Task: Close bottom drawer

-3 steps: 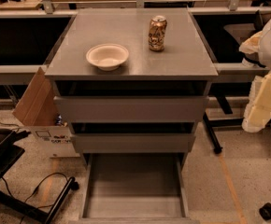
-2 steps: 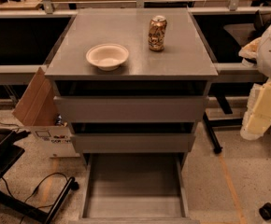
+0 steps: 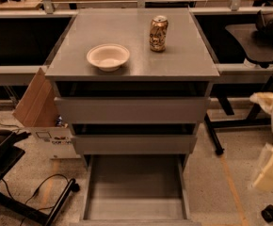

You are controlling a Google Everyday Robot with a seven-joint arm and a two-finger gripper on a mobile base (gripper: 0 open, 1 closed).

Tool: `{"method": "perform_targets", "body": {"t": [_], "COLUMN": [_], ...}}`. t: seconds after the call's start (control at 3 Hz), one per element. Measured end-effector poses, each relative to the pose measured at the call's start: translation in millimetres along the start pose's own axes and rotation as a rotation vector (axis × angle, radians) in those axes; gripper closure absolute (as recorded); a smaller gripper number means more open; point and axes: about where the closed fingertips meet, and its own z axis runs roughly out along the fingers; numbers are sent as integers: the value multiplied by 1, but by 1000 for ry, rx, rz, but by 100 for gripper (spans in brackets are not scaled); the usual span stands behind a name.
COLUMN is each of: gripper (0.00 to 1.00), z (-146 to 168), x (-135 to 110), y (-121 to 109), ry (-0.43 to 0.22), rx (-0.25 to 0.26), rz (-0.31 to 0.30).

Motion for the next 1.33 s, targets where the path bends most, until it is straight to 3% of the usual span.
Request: {"method": "perform_targets", "body": {"t": [0.33, 1.0, 1.33], "gripper": [0, 0, 0], "z": [63, 199, 200], "x": [50, 125, 125], "y": [36, 87, 87], "ry": [-7, -15, -15], "rx": [-7, -102, -104], "rz": [44, 165, 165]}}
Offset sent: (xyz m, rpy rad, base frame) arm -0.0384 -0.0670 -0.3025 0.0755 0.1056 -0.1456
